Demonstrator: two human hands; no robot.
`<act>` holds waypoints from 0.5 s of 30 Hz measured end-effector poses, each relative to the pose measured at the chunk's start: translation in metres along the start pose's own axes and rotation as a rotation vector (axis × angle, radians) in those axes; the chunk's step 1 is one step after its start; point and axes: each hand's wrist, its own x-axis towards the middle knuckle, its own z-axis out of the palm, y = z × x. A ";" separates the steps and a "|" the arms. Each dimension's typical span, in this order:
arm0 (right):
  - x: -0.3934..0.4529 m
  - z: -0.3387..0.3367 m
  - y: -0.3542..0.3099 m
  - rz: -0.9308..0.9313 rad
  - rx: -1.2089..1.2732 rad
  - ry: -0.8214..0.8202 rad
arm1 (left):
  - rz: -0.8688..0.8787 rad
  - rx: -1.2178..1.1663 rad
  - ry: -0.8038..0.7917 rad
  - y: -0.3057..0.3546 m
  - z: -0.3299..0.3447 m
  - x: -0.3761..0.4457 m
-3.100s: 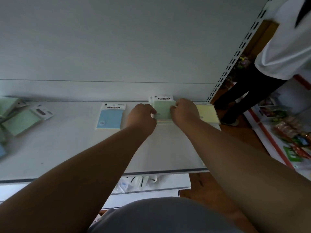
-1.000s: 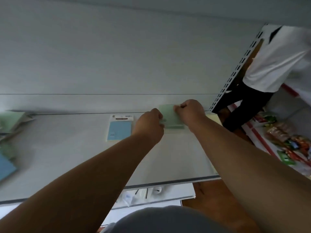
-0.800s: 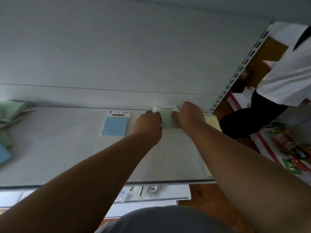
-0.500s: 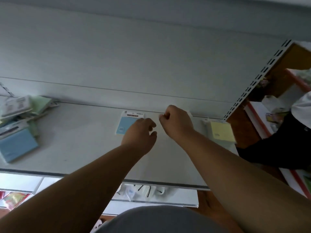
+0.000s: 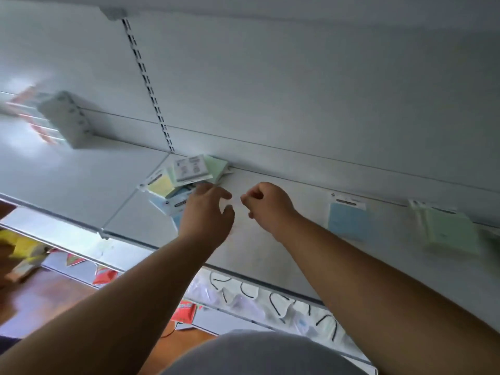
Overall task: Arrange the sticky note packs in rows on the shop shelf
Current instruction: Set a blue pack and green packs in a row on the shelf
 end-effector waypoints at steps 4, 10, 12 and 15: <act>0.035 0.055 -0.029 0.145 0.197 0.009 | 0.043 0.126 0.072 -0.057 -0.028 0.031; 0.057 0.078 -0.058 0.089 0.023 0.039 | 0.133 0.219 -0.110 -0.087 -0.038 0.058; 0.060 0.080 -0.060 -0.017 -0.192 0.028 | 0.169 0.193 -0.096 -0.089 -0.039 0.064; 0.062 0.076 -0.065 -0.107 -0.275 0.162 | 0.218 -0.008 0.001 -0.087 -0.046 0.063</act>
